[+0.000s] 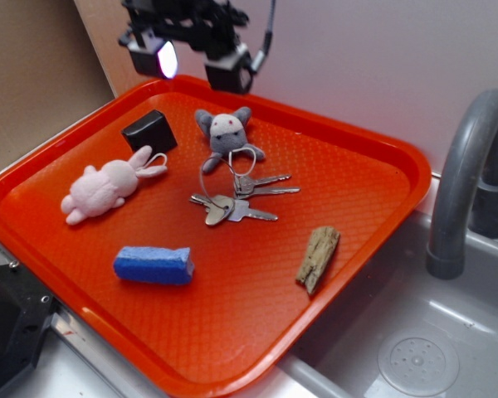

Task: Grab the gray animal.

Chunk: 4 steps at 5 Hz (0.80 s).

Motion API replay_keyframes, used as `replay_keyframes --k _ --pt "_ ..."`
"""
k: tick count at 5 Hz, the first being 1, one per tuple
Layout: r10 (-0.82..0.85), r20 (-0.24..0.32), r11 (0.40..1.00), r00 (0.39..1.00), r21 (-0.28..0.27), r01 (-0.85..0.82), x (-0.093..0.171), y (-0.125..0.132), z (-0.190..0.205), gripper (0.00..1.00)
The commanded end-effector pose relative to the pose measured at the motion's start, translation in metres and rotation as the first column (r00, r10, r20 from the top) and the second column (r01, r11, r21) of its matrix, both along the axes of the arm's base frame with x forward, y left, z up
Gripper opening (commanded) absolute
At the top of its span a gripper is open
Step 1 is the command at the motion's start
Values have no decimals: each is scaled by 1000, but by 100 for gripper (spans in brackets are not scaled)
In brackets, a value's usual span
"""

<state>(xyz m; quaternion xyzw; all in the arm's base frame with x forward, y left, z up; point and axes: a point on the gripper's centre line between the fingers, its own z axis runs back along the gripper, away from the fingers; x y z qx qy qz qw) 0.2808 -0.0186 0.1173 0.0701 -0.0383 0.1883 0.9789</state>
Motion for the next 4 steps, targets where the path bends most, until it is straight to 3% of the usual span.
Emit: replay_keyframes --k 1,2,3,4 --pt "102 36 989 994 99 -105 8 30 -43 100" --pt "163 107 979 981 107 -174 20 43 -67 100" --pt "182 197 977 963 74 -199 38 46 -73 100" --pt "176 249 977 952 70 -199 45 47 -82 0"
